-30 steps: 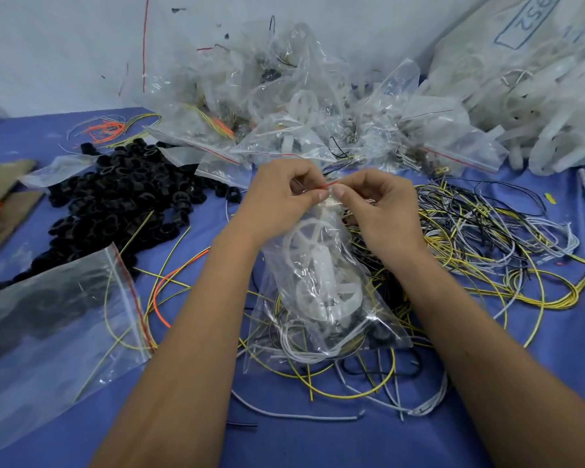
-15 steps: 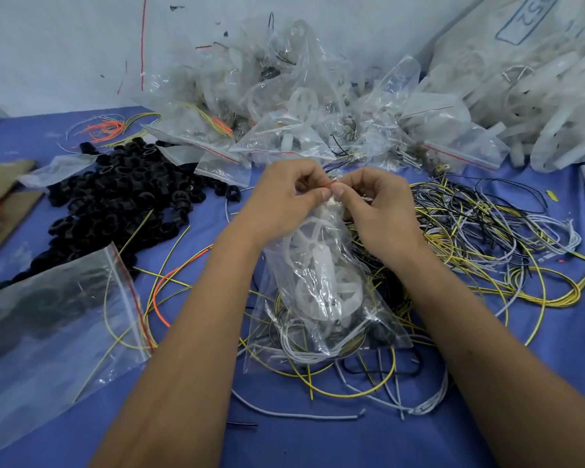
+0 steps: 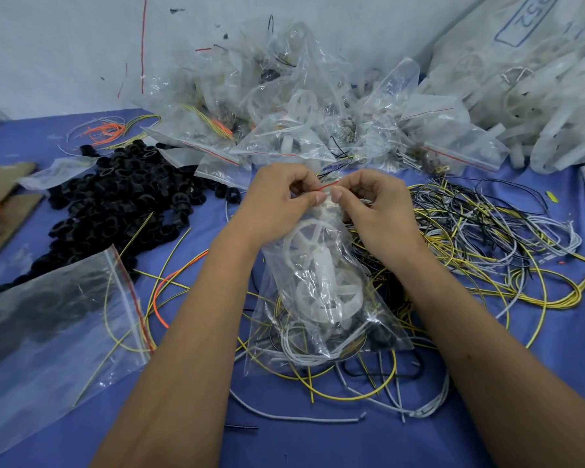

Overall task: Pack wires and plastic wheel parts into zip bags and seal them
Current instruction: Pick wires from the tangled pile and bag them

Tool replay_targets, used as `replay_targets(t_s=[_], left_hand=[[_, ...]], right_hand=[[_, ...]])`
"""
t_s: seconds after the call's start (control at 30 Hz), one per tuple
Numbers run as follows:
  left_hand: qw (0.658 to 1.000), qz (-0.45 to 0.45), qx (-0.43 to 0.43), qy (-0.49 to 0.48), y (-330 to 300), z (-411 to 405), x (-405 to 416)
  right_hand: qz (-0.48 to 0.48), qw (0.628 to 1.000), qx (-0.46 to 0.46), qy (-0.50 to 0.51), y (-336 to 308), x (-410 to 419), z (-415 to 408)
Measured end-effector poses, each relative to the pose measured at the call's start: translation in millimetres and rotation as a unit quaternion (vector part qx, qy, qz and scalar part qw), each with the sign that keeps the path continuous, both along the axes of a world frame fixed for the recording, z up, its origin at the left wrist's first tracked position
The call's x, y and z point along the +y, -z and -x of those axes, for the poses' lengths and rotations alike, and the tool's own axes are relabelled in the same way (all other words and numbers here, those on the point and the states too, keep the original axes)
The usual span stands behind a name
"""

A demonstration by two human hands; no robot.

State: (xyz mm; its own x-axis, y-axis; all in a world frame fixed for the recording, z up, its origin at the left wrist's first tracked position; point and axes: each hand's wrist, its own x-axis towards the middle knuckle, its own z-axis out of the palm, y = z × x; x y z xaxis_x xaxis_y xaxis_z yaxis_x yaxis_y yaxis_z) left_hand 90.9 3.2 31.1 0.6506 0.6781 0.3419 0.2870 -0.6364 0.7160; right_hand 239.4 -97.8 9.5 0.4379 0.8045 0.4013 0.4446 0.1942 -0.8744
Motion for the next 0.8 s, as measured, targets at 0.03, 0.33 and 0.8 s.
replay_targets(t_s=[0.03,0.33,0.8], left_hand=[[1.0,0.002,-0.003,0.002,0,0,0],[1.0,0.004,-0.005,0.026,-2,0,0],[0.999,0.037,0.013,0.022,-4,10,5]], right_hand=[[-0.001,1.0,-0.001,-0.007,0,0,0],[-0.012,1.0,0.009,-0.02,3,1,-3],[-0.003,1.0,0.002,-0.021,6,3,-2]])
